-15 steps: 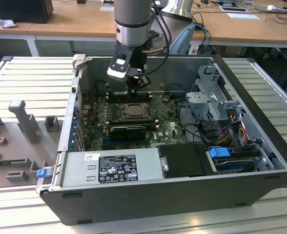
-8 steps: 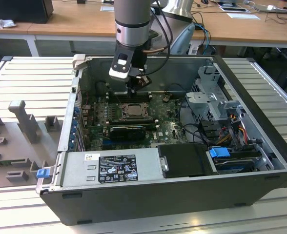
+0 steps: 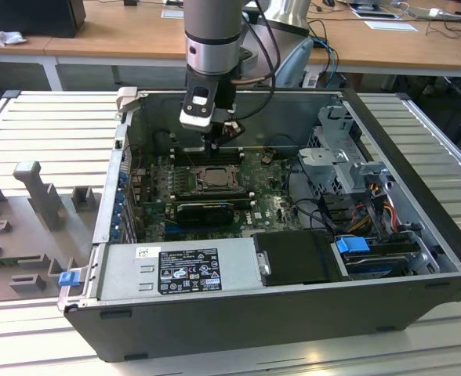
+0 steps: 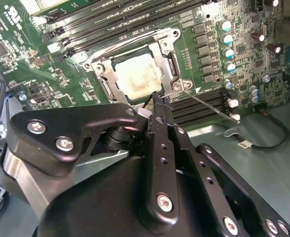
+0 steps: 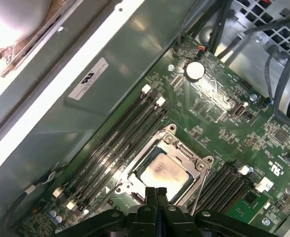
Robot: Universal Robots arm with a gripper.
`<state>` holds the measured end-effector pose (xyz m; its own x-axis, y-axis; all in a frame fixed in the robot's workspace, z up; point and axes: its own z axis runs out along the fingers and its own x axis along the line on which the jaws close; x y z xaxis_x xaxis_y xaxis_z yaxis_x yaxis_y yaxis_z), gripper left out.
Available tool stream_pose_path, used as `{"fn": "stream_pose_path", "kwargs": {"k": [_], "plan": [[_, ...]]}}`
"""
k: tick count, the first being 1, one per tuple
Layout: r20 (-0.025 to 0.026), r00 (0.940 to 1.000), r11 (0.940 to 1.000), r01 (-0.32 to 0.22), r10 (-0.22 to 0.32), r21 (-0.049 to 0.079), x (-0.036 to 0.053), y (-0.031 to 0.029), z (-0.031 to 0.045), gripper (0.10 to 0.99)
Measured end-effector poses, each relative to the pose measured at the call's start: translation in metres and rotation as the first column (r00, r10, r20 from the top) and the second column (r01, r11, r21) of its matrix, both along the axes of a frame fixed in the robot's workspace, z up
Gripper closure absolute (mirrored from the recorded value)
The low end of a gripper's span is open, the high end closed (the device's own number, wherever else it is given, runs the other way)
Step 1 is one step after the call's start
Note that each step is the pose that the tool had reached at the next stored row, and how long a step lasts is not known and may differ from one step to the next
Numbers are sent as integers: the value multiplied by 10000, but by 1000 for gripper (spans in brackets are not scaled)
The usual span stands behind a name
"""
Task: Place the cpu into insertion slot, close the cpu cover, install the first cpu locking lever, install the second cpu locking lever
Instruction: 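Install the first cpu locking lever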
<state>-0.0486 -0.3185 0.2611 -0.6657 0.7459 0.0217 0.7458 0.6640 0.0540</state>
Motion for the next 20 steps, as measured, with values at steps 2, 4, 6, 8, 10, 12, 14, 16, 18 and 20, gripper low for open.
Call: {"fn": "stream_pose_path", "kwargs": {"k": [2,4,6,8,10,12,14,16,18,20], "plan": [[0,9986,9986,-526,526,0,0,0,0,980],[0,9947,9947,-1028,1028,0,0,0,0,980],[0,9913,9913,-1317,1317,0,0,0,0,980],[0,9841,9841,-1773,1773,-1,0,0,0,980],[-1,9793,9793,-2023,2023,-1,0,0,1,980],[-1,9745,9745,-2243,2243,-1,0,0,0,980],[0,9679,9679,-2514,2514,-1,0,0,0,980],[-1,9610,9610,-2766,2766,0,0,0,0,980],[0,9538,9538,-3004,3004,0,0,0,0,980],[0,9458,9458,-3247,3247,-1,0,0,0,980]]}}
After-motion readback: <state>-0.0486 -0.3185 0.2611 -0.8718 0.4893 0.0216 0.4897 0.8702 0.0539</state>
